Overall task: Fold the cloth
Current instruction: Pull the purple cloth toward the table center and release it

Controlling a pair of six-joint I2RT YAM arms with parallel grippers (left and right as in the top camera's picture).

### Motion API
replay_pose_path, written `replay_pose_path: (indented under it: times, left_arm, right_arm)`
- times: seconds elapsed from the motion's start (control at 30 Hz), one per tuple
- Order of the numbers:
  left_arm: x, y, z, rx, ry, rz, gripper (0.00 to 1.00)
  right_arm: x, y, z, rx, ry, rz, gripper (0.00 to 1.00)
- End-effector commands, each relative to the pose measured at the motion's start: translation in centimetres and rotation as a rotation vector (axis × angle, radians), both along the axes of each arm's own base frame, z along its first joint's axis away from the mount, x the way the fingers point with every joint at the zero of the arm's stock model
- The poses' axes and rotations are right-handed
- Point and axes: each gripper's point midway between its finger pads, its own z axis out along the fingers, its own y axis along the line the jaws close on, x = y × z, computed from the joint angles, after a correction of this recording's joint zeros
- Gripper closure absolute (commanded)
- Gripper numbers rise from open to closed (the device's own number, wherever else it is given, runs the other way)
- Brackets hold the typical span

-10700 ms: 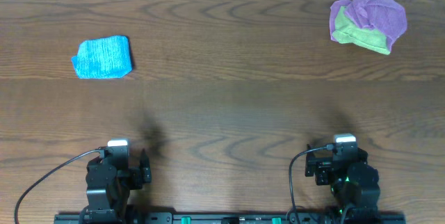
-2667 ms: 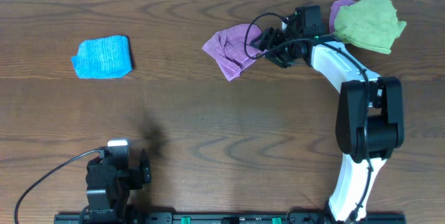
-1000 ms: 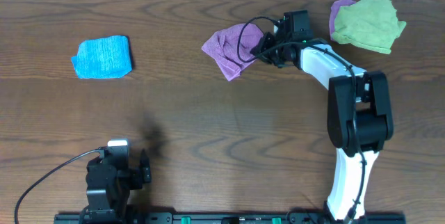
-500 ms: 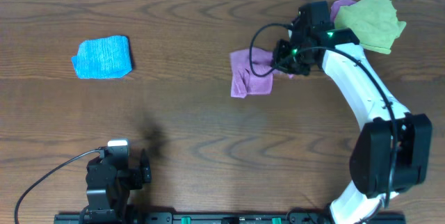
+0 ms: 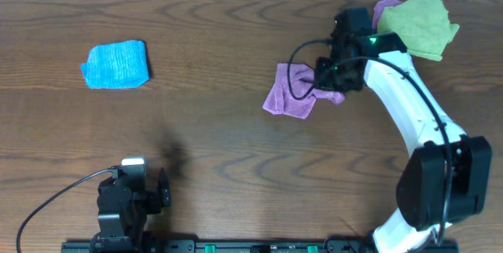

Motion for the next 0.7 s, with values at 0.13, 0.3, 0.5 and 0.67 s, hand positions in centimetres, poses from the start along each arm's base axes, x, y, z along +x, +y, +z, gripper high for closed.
replay_pose_path:
  times: [0.13, 0.3, 0.5, 0.67]
  left_arm:
    - [-0.8, 0.2, -2.2, 0.024, 0.071, -0.002, 0.05]
    - [-0.8, 0.3, -2.2, 0.026, 0.071, -0.001, 0.05]
    - [-0.8, 0.4, -2.2, 0.031, 0.071, 0.006, 0.04]
    - [-0.8, 0.4, -2.2, 0.031, 0.071, 0.006, 0.04]
  right_arm:
    - [4.7, 2.6, 3.6, -0.011, -0.281, 0.103, 0.99]
    - [7.9, 2.9, 3.9, -0.037, -0.403, 0.115, 0.99]
    - [10.7, 4.1, 1.5, -0.029, -0.453, 0.124, 0.99]
    - [12.0, 5.8, -0.6, -0.01, -0.479, 0.147, 0.99]
